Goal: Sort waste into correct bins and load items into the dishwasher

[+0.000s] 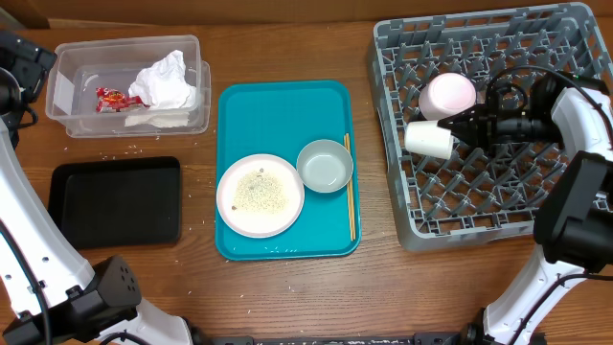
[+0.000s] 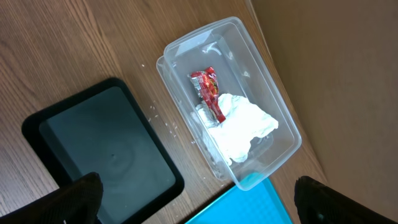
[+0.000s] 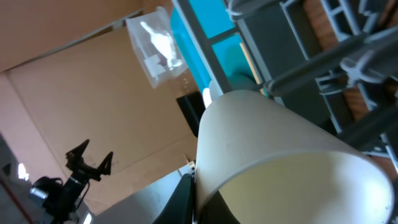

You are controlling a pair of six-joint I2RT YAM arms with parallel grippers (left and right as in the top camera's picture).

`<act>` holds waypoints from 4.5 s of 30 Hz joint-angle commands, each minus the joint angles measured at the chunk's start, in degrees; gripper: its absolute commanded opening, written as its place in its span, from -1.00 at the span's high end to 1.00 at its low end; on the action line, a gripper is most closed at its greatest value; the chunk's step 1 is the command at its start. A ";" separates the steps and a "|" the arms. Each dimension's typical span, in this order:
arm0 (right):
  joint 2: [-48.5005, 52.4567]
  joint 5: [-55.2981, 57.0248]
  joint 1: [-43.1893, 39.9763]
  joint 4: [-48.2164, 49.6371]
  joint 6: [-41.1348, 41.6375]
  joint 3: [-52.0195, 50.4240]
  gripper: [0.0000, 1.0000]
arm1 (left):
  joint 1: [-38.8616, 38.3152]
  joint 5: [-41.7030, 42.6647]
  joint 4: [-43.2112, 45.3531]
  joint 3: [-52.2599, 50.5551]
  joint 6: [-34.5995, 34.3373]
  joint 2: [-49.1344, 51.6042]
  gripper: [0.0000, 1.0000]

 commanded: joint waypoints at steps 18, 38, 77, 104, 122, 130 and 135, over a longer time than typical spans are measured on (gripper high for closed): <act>-0.13 41.48 -2.58 -14.80 9.16 28.20 0.11 | -0.39 -0.68 0.04 0.04 0.85 0.39 -1.00; -14.95 39.26 -1.09 -14.80 12.04 28.81 -0.34 | -0.39 -0.68 0.04 0.04 0.85 0.39 -1.00; -17.88 60.94 20.63 6.99 22.29 -1.27 0.34 | -0.39 -0.68 0.04 0.04 0.85 0.39 -1.00; -16.96 15.65 6.21 -0.20 5.62 13.31 0.93 | -0.39 -0.70 0.04 0.04 0.85 0.39 -1.00; -3.91 -2.73 -0.42 7.65 0.00 -4.59 0.93 | -0.39 -0.70 0.04 0.04 0.85 0.39 -1.00; -3.91 16.79 -1.79 5.95 7.10 -4.20 0.81 | -0.39 -0.70 0.04 0.04 0.85 0.39 -1.00; -3.93 25.86 -3.48 2.27 7.39 -0.74 0.70 | -0.39 -0.68 0.04 0.04 0.85 0.39 -1.00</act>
